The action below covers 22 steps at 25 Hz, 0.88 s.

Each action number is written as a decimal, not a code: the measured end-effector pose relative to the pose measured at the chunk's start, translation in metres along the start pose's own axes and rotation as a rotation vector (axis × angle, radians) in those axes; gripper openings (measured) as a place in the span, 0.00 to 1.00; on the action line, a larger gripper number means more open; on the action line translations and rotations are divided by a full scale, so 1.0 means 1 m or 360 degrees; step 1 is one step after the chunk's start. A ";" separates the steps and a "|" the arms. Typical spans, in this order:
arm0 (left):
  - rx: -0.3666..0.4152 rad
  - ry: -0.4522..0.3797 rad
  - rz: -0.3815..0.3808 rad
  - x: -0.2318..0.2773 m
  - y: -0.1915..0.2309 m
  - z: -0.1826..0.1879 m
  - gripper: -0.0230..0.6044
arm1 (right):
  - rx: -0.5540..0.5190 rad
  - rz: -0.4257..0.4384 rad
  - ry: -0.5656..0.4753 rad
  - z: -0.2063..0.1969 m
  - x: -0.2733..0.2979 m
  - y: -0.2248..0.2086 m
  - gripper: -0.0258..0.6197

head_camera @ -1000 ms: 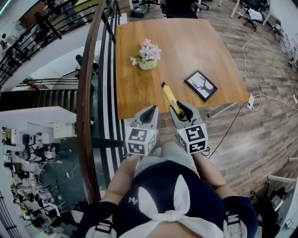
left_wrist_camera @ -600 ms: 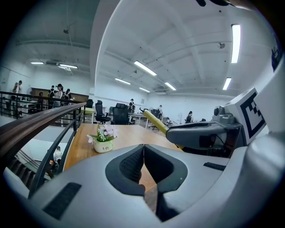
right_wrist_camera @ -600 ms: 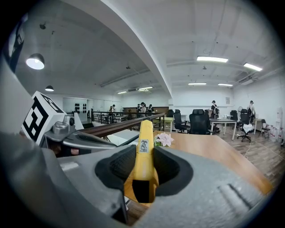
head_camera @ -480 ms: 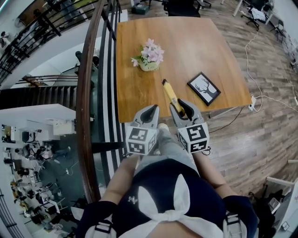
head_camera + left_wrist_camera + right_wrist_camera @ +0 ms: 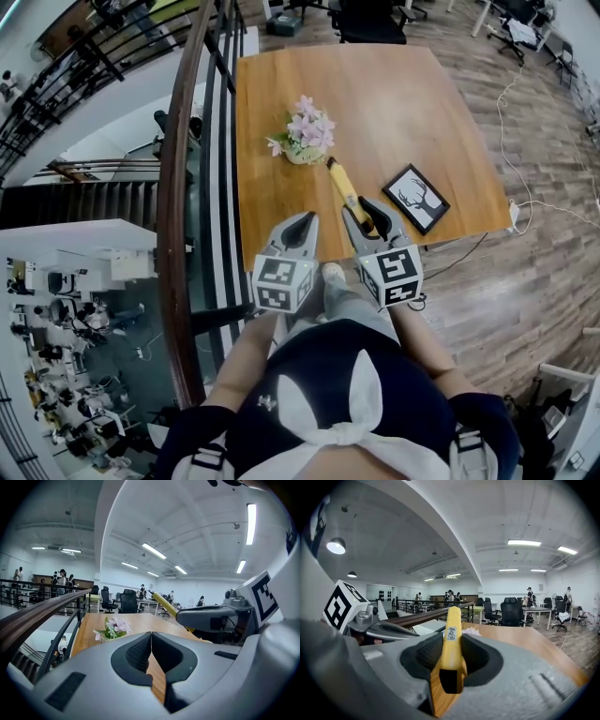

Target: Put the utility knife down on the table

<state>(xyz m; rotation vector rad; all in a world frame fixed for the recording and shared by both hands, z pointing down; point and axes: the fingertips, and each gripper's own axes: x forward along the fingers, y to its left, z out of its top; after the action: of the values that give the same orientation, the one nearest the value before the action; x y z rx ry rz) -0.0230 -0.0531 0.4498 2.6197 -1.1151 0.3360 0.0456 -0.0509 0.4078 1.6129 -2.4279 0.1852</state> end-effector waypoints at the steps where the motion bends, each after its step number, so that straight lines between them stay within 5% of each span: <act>1: 0.0000 0.0000 0.0000 0.003 0.004 0.002 0.07 | 0.0000 -0.0001 -0.0002 0.002 0.005 -0.003 0.23; 22: -0.0076 -0.0019 0.0102 0.051 0.067 0.041 0.07 | -0.0067 0.0125 0.0047 0.031 0.087 -0.030 0.23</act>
<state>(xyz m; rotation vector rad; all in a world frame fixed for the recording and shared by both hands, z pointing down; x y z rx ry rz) -0.0330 -0.1458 0.4386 2.5524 -1.1979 0.3035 0.0369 -0.1473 0.3990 1.4886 -2.4578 0.1681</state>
